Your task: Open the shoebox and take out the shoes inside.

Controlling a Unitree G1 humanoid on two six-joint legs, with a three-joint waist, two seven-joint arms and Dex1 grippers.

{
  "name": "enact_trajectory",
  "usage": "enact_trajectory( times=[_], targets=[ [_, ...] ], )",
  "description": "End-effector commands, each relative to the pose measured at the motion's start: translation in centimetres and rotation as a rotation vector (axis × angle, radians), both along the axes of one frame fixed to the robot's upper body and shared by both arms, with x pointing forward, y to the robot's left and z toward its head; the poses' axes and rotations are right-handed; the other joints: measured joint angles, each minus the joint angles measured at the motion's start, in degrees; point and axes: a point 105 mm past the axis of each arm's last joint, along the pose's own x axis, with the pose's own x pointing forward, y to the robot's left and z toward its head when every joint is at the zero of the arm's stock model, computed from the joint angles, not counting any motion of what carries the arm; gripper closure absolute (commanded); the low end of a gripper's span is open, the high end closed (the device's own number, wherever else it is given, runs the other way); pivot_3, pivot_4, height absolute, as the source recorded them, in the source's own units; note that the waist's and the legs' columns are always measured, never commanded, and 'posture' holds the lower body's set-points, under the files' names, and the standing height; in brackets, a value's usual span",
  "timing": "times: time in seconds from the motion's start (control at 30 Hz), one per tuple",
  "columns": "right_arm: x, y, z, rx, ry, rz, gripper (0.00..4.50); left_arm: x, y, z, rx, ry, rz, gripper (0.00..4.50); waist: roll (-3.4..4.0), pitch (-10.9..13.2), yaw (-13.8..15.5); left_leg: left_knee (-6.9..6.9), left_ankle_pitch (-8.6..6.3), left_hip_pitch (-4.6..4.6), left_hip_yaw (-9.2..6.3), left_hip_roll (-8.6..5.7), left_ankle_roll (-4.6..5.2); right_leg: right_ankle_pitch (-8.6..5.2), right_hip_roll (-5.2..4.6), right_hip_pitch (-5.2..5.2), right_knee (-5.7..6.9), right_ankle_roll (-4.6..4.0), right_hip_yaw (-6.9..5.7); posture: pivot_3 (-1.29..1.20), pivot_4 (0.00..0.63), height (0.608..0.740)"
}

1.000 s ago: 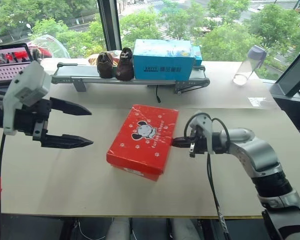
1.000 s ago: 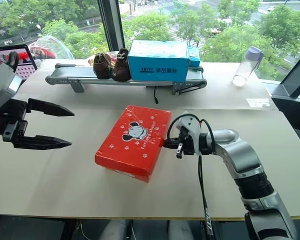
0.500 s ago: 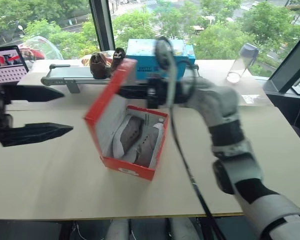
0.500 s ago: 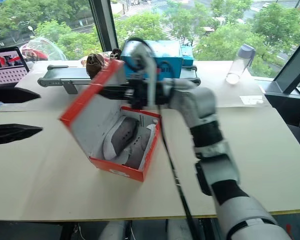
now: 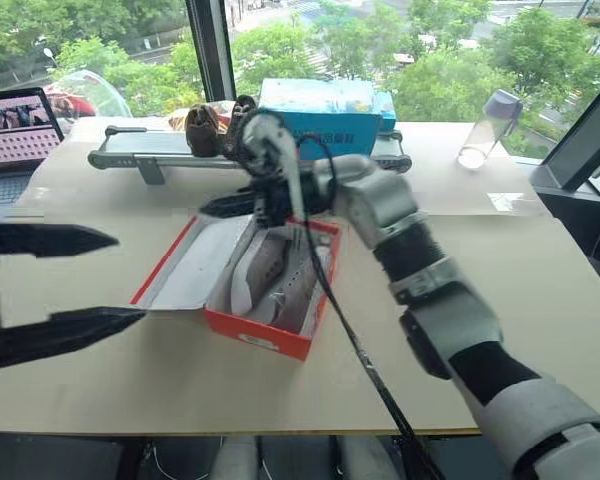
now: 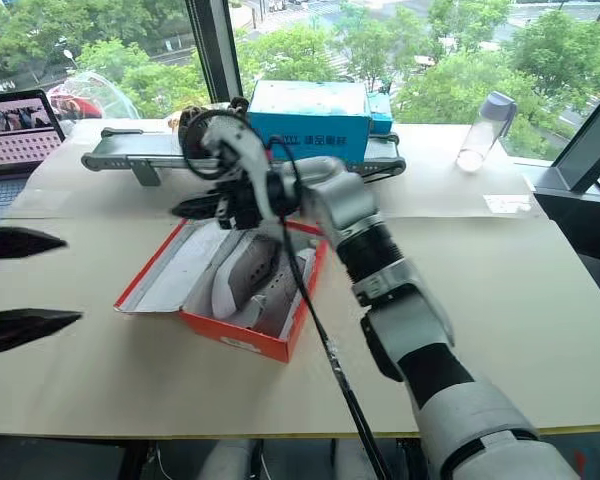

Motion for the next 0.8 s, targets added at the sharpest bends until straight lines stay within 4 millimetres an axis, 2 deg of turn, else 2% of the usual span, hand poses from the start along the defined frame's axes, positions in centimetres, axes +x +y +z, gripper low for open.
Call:
enact_trajectory(
  times=[0.03,0.17,0.27,0.37,0.5,0.6,0.8],
  targets=[
    [-0.6,-1.8,2.5,0.021,-0.14,-0.027,4.5,2.4,1.6,-0.4,0.04,-0.096,0.016,0.01,-0.03,0.0,0.0,-0.06,0.0,-0.05,0.14,0.01,0.0,0.09,0.0,-0.13,0.03,-0.15,0.12,0.0,0.15,0.74],
    [-0.6,-3.9,1.4,-0.058,-0.187,-0.083,3.53,5.3,3.5,-1.9,0.076,-0.133,0.019,0.0,-0.04,0.0,-0.2,-0.2,0.01,-0.1,0.48,0.01,0.0,0.27,0.02,-0.61,0.39,-0.51,0.51,0.0,0.15,0.74],
    [0.0,-5.3,-0.2,-0.145,-0.264,-0.125,2.51,7.3,4.0,-2.8,0.066,-0.139,-0.009,0.0,-0.04,0.0,-0.3,-0.18,0.01,-0.06,0.52,0.05,0.01,0.24,0.08,-0.64,0.45,-0.52,0.56,0.0,0.15,0.74],
    [1.4,-5.5,-1.1,-0.212,-0.404,-0.179,1.45,8.4,4.3,-3.5,0.069,-0.136,-0.032,0.0,-0.04,0.0,-0.5,-0.1,0.01,-0.1,0.6,0.08,0.01,0.08,0.1,-0.66,0.43,-0.23,0.65,0.0,0.15,0.74],
    [2.9,-4.5,-2.1,-0.276,-0.637,-0.18,0.04,9.2,4.6,-3.6,0.069,-0.137,-0.044,0.0,-0.05,0.0,-0.6,-0.12,0.01,-0.09,0.65,0.12,0.01,0.02,0.17,-0.71,0.46,-0.13,0.76,0.0,0.15,0.74],
    [3.7,-4.2,-3.1,-0.326,-0.761,-0.154,0.04,9.3,4.9,-3.5,0.073,-0.141,-0.04,0.0,-0.06,0.0,-0.5,-0.14,0.01,-0.12,0.66,0.12,0.01,0.03,0.18,-0.74,0.46,-0.14,0.79,0.0,0.15,0.74],
    [4.1,-3.6,-4.4,-0.361,-0.903,-0.084,0.04,8.6,5.2,-3.3,0.077,-0.144,-0.018,0.0,-0.06,0.0,-0.4,-0.1,0.01,-0.1,0.66,0.13,0.01,0.03,0.18,-0.71,0.48,-0.11,0.79,0.0,0.15,0.74]
  ],
)
